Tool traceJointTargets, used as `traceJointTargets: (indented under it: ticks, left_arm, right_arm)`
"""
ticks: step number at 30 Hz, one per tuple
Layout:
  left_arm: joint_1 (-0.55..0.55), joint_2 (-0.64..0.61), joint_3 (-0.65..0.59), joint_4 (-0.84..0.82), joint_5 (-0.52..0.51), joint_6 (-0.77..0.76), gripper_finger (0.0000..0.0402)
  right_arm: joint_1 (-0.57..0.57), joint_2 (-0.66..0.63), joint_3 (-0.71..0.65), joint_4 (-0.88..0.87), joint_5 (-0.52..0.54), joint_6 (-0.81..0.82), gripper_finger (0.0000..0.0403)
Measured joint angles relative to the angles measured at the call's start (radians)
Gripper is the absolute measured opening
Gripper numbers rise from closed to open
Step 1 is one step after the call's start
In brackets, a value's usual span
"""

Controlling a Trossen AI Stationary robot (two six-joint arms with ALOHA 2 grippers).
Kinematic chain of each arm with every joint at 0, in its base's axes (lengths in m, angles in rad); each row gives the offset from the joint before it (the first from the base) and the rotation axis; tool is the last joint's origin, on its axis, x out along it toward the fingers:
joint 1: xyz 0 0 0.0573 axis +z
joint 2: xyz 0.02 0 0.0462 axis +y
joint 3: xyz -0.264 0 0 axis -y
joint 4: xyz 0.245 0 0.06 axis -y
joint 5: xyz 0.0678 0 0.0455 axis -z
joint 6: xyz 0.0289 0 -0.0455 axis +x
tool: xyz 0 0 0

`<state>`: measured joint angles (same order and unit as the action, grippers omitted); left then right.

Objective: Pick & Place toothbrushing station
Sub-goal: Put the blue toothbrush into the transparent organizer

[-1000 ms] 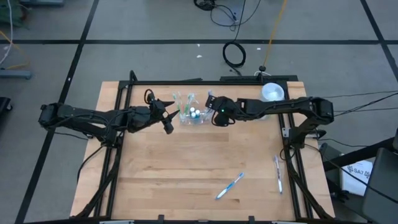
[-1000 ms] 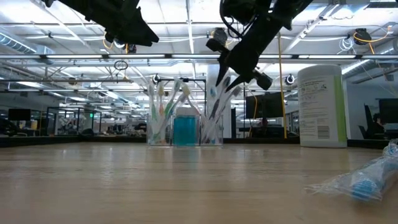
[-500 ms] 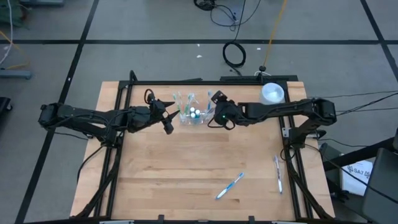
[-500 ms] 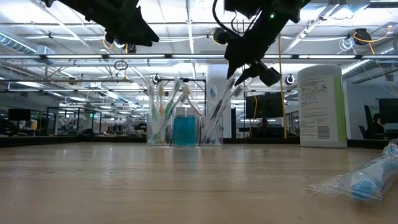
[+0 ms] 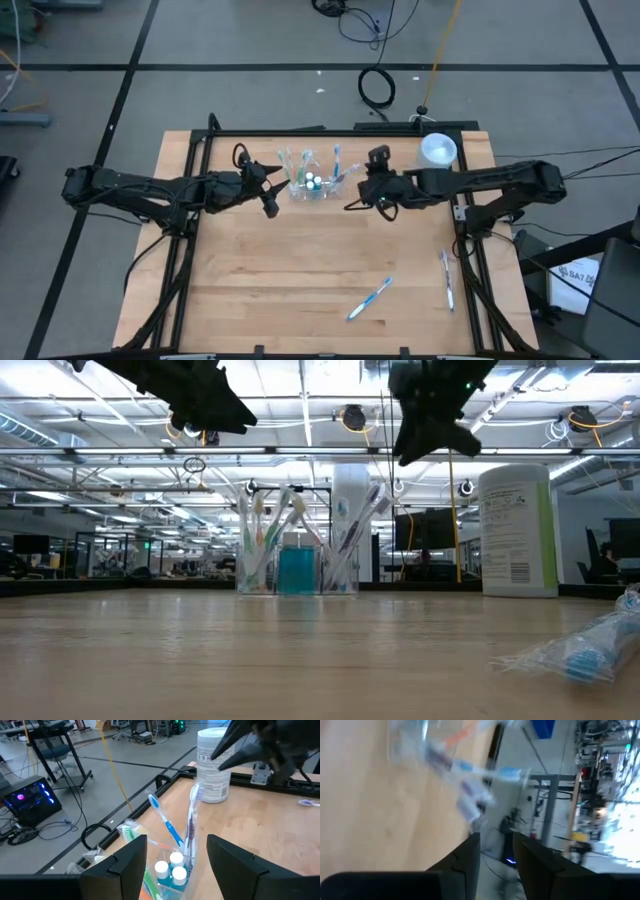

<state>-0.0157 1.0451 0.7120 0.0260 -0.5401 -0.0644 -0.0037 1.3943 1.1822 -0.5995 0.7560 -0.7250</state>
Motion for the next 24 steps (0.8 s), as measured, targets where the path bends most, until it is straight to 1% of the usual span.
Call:
traceJointTargets:
  ticks: [3, 6, 8, 10, 12, 14, 16, 18, 21, 24]
  left_arm:
    - [0.0, 0.0, 0.0, -0.001, 0.001, -0.005, 0.0214]
    - [0.0, 0.0, 0.0, -0.001, 0.002, -0.018, 0.0214]
    - [0.0, 0.0, 0.0, 0.0, 0.004, -0.019, 0.0214]
    - [0.0, 0.0, 0.0, 0.0, 0.005, -0.019, 0.0214]
    - [0.0, 0.0, 0.0, 0.0, 0.005, -0.019, 0.0214]
    - [0.0, 0.0, 0.0, 0.0, 0.005, -0.02, 0.0214]
    - [0.0, 0.0, 0.0, 0.001, 0.005, -0.023, 0.0214]
    - [0.0, 0.0, 0.0, 0.0, 0.005, -0.023, 0.0214]
    - [0.0, 0.0, 0.0, 0.001, 0.005, -0.029, 0.0214]
    - [0.0, 0.0, 0.0, 0.0, 0.004, -0.047, 0.0214]
  right_arm:
    - [0.039, -0.045, -0.007, -0.008, -0.029, 0.115, 0.0107]
    - [0.091, -0.078, -0.031, 0.0, -0.029, 0.194, 0.0105]
    - [0.126, -0.1, -0.059, -0.003, -0.054, 0.237, 0.0103]
    - [0.156, -0.122, -0.091, 0.011, -0.142, 0.272, 0.0103]
    - [0.181, -0.133, -0.133, 0.027, -0.282, 0.31, 0.0105]
    - [0.202, -0.136, -0.186, 0.116, -0.405, 0.362, 0.0112]
    - [0.223, -0.14, -0.253, 0.228, -0.486, 0.436, 0.0123]
    - [0.242, -0.14, -0.328, 0.378, -0.549, 0.505, 0.0139]
    - [0.27, -0.139, -0.45, 0.554, -0.639, 0.611, 0.0167]
    - [0.314, -0.139, -0.552, 0.736, -0.696, 0.699, 0.019]
